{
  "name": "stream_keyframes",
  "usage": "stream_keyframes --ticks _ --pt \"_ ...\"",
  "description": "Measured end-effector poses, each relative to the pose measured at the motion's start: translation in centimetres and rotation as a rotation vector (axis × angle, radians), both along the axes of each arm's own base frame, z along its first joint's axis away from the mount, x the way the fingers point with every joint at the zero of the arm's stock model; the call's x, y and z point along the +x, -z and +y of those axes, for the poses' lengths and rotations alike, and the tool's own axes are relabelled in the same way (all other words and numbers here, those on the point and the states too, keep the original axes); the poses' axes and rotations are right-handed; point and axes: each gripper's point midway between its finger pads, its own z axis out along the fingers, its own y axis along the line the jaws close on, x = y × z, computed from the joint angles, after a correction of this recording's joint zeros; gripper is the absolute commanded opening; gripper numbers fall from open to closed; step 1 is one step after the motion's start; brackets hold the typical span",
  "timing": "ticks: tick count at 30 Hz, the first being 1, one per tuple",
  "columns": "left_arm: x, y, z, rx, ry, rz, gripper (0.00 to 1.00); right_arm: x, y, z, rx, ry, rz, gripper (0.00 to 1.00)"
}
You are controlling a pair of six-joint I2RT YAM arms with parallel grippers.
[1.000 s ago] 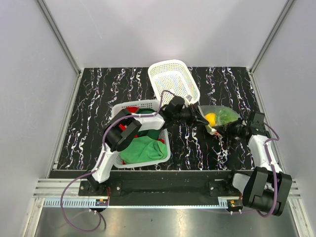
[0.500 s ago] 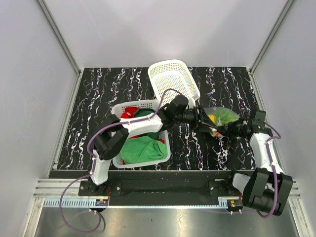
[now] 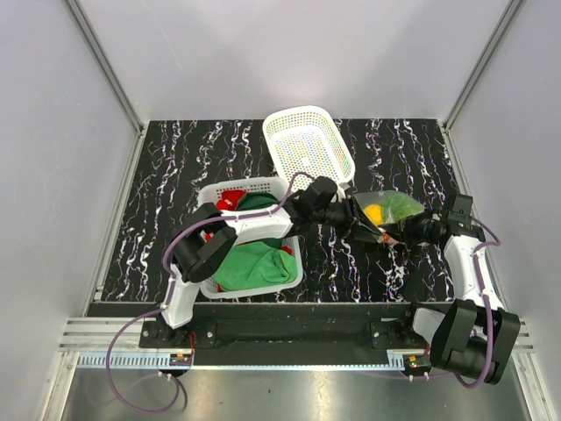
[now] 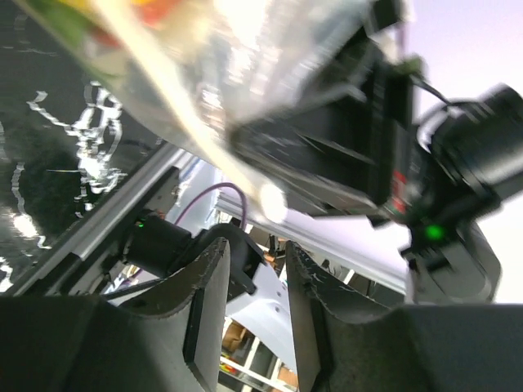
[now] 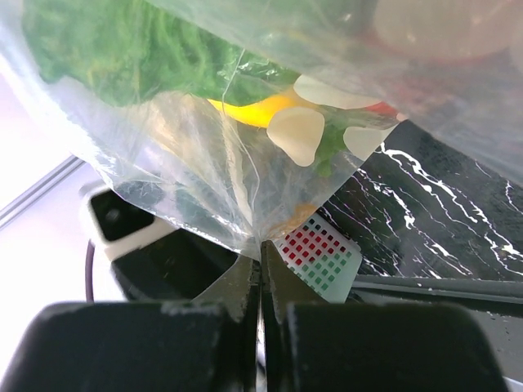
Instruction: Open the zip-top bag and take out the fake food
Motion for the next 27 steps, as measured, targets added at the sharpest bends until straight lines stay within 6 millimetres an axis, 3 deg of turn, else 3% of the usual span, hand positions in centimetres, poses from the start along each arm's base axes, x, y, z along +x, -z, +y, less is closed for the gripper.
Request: stream_keyframes --ticks 4,7,14,16,20,27 --pt "0.1 1.6 -0.4 0.039 0.0 0.041 0.36 0.0 -0.1 -0.1 -0.01 -0.005 -0.005 0.0" --pt "0.1 1.6 -0.6 0.043 0.004 0.052 0.37 -0.1 -0.2 -0.1 -0.024 -0.01 -0.02 0.0" --pt "0.7 0.7 -1.0 0.026 -0.013 0.019 0.56 -0.4 -0.7 -0.2 -0.046 -0.012 -0.054 0.0" --pt "0.6 1.1 -0.7 0.032 -0.023 0.024 0.55 -0.5 -0.7 -0.1 -0.047 -0.012 -0.054 0.0" --pt "0.6 1.1 -0.7 0.023 -0.034 0.035 0.38 -0.6 -0.6 -0.2 -0.051 -0.012 -0.051 0.0" --pt "0.9 0.3 -0.8 0.011 -0.061 0.011 0.41 -0.6 -0.5 -0.2 -0.053 -0.015 -0.051 0.0"
